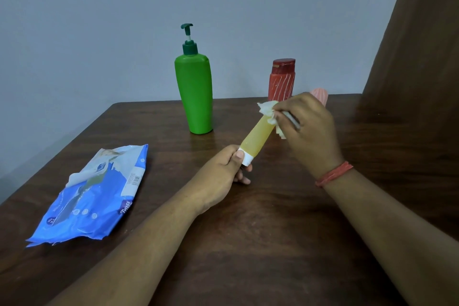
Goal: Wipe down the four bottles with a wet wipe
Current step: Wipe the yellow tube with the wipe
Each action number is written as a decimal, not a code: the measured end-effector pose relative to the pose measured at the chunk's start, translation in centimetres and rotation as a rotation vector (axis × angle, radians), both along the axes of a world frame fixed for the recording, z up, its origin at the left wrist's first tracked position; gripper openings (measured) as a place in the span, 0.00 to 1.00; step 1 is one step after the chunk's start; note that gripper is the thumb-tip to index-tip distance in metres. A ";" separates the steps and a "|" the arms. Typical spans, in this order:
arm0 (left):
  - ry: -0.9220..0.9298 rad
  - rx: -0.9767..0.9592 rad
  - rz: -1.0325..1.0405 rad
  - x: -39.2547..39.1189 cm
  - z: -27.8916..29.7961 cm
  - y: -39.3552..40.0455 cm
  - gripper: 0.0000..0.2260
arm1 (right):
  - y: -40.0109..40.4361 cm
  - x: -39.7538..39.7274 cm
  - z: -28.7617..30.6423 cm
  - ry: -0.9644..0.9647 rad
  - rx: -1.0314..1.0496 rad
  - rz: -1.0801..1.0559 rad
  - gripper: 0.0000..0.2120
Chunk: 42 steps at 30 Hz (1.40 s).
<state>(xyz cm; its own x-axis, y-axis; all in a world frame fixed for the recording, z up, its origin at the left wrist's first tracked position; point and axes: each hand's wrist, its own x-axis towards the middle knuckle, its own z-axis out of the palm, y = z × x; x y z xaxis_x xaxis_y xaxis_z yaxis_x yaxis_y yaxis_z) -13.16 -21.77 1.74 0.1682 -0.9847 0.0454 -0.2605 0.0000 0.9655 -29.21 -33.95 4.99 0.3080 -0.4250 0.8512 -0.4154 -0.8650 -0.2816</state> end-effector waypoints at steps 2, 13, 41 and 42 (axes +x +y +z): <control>-0.021 0.000 0.004 -0.1 0.0 0.0 0.12 | 0.1 -0.1 -0.1 -0.005 -0.009 0.019 0.05; 0.011 0.005 0.009 0.0 0.0 -0.1 0.12 | 0.8 0.2 -0.7 0.006 -0.015 0.011 0.05; 0.296 -0.076 0.057 0.6 -0.6 -0.6 0.15 | 2.7 1.8 -1.5 0.322 -0.158 0.240 0.04; 0.305 -0.085 0.060 0.5 -0.6 -0.6 0.15 | 2.5 1.7 -1.4 0.246 -0.113 0.209 0.03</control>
